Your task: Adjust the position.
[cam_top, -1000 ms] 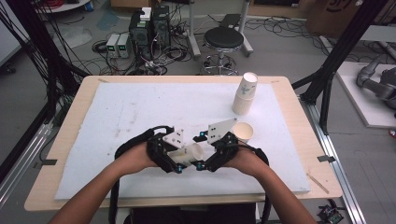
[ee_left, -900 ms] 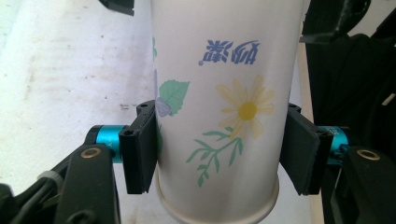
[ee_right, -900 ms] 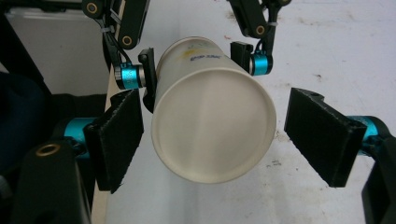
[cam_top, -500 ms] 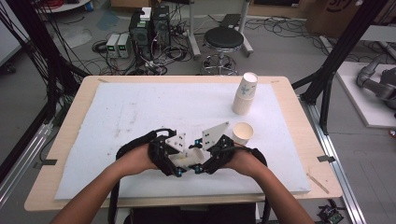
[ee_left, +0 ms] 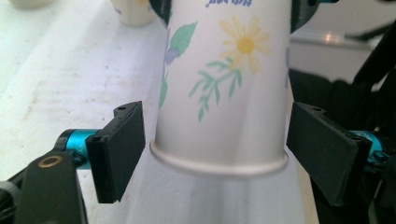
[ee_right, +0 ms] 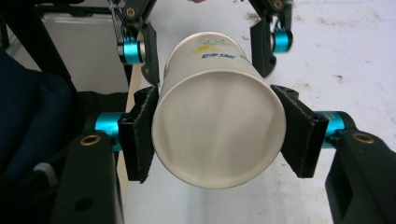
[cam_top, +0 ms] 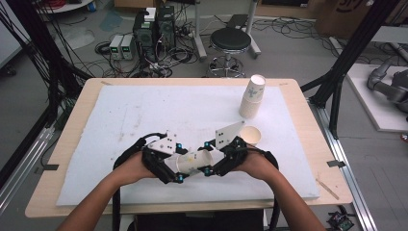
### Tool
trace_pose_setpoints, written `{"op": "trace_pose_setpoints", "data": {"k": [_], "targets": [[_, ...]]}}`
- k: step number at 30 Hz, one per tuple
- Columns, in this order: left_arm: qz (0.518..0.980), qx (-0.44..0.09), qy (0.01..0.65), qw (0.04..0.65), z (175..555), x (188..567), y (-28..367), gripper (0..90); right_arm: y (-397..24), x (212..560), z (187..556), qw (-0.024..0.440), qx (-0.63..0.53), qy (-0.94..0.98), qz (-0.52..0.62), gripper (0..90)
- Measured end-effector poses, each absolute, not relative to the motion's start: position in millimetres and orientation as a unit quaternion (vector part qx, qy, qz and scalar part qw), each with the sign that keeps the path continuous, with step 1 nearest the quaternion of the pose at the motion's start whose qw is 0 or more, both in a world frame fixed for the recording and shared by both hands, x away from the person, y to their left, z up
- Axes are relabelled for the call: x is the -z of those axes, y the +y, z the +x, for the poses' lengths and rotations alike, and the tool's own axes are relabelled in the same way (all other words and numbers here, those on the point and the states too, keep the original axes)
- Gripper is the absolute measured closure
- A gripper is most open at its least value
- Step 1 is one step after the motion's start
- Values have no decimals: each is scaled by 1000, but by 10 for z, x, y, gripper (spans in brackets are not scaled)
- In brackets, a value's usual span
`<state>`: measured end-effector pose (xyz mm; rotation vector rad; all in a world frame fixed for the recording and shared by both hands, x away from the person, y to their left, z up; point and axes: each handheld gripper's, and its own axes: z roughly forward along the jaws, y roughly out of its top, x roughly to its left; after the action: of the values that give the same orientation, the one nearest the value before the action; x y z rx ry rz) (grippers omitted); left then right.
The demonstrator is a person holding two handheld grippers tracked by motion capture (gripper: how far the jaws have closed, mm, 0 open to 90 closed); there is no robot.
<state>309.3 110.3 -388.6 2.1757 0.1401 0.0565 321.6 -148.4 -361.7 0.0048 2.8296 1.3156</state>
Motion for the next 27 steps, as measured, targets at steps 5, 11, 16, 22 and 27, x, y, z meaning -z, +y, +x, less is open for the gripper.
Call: {"op": "trace_pose_setpoints", "data": {"k": [5, 11, 16, 22, 27], "targets": [[862, -21, 84, 499, 3081, 3955, 1235, 193, -1566, 3619, 3207, 10, -439, 898, 14, 372], [827, -25, 100, 553, 3044, 4033, 1317, 193, -1680, 3649, 3187, 10, -459, 888, 29, 372], [808, -26, 108, 578, 3031, 4114, 1329, 182, -1776, 3681, 3166, 10, -477, 878, 40, 372], [796, -25, 109, 595, 3023, 4174, 1302, 182, -1870, 3742, 3149, 6, -494, 868, 48, 372], [787, -27, 105, 608, 3012, 4188, 1261, 183, -1919, 3780, 3138, 5, -501, 864, 54, 372]]}}
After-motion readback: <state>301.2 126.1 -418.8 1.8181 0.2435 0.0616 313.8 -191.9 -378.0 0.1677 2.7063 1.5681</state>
